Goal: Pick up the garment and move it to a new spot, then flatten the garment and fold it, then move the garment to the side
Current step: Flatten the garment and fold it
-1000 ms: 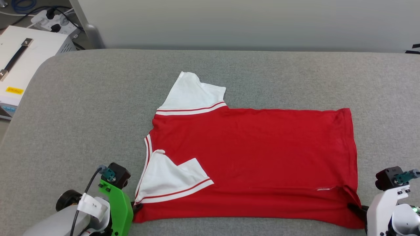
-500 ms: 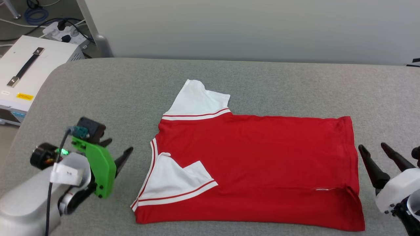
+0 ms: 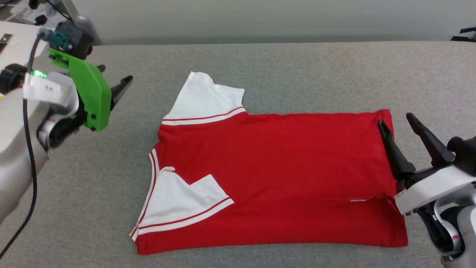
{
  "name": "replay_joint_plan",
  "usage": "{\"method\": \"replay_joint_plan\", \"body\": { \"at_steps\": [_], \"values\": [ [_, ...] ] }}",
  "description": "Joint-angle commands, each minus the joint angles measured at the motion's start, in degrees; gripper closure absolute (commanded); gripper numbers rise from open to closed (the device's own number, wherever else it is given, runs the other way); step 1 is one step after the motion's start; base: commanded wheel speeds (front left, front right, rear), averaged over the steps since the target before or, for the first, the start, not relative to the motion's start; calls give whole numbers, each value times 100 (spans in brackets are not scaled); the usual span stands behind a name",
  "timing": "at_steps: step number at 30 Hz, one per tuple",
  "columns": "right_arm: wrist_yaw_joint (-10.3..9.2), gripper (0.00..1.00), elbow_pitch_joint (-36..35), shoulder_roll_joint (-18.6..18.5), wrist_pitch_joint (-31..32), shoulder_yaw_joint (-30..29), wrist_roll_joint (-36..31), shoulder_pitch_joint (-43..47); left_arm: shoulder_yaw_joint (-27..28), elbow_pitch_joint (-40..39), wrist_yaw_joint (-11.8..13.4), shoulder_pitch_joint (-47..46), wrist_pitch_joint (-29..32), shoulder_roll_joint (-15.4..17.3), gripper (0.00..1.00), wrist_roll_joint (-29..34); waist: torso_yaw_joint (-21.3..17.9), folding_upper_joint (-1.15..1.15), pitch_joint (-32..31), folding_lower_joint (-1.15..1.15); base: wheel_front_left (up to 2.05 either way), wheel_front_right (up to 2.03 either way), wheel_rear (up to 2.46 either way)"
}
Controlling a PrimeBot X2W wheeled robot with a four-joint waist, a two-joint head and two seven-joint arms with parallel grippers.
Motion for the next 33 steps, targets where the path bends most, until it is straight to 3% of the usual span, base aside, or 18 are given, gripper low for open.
{"method": "replay_joint_plan", "body": {
  "at_steps": [1,7,16,25,32,33],
  "values": [
    [-4,0,-97,17,19,56,-45,-145,34,106,-47,-239,184,-115,0,-128,-381,0,536,0,0,0,0],
    [-4,0,-277,13,65,241,-35,-357,49,616,-119,-930,1116,-375,0,-454,-632,0,1099,0,0,0,0],
    [-4,0,-337,23,18,441,-37,-803,-16,1327,-93,-1886,2013,-790,0,-461,-846,0,1871,0,0,0,0],
    [-4,0,-315,13,-88,598,-41,-1171,-227,1808,-158,-2239,2223,-1082,0,-319,-971,0,2375,0,0,0,0],
    [-4,0,-163,-31,-202,627,11,-1264,-564,2025,-201,-2006,2494,-1103,0,-285,-1026,0,2435,0,0,0,0],
    [-4,0,-151,-28,-214,613,13,-1269,-590,2037,-204,-1977,2516,-1098,42,-298,-1027,0,2429,0,0,0,0]
  ]
}}
